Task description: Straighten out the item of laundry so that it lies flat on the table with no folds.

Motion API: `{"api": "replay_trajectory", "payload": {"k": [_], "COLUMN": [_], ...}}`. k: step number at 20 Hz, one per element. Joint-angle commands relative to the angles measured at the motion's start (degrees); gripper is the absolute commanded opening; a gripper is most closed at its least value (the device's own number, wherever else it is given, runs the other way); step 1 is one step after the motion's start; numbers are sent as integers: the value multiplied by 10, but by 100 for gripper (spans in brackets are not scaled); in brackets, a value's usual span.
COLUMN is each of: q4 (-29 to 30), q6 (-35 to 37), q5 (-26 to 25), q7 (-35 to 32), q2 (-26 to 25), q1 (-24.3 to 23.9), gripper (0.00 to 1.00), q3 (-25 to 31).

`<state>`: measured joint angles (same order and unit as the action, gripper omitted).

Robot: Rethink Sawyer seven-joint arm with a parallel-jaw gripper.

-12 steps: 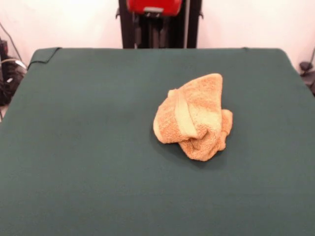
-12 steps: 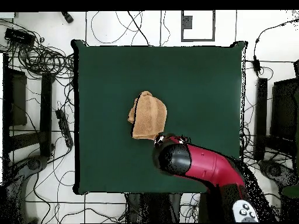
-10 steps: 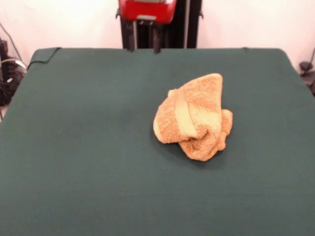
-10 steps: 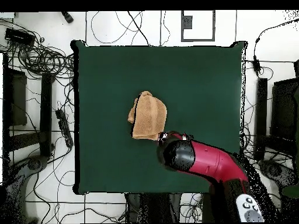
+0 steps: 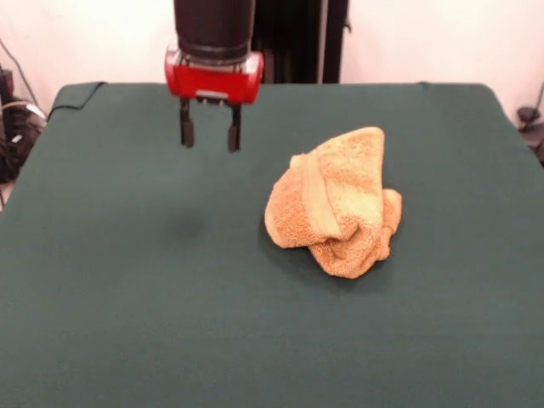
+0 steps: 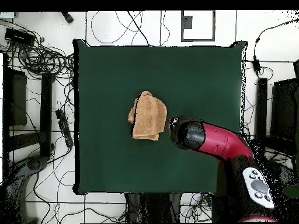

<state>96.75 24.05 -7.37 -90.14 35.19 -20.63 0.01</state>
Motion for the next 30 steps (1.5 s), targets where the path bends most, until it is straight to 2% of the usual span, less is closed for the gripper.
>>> {"api": "replay_trajectory", "payload": {"k": [1,6,13,19,30], "q4": [-127,-165,-209,-202,-168], "q6": [126,208,272,263,199], "q5": [13,44,47,50,63], "q7": [-9,-27,-43,-75,-121], "q2": [-68,-69,-57,-49,-47], "q1": [26,33,55,78,118], "gripper": [100,100,100,100,100], "q3": [76,91,85,70,43]}}
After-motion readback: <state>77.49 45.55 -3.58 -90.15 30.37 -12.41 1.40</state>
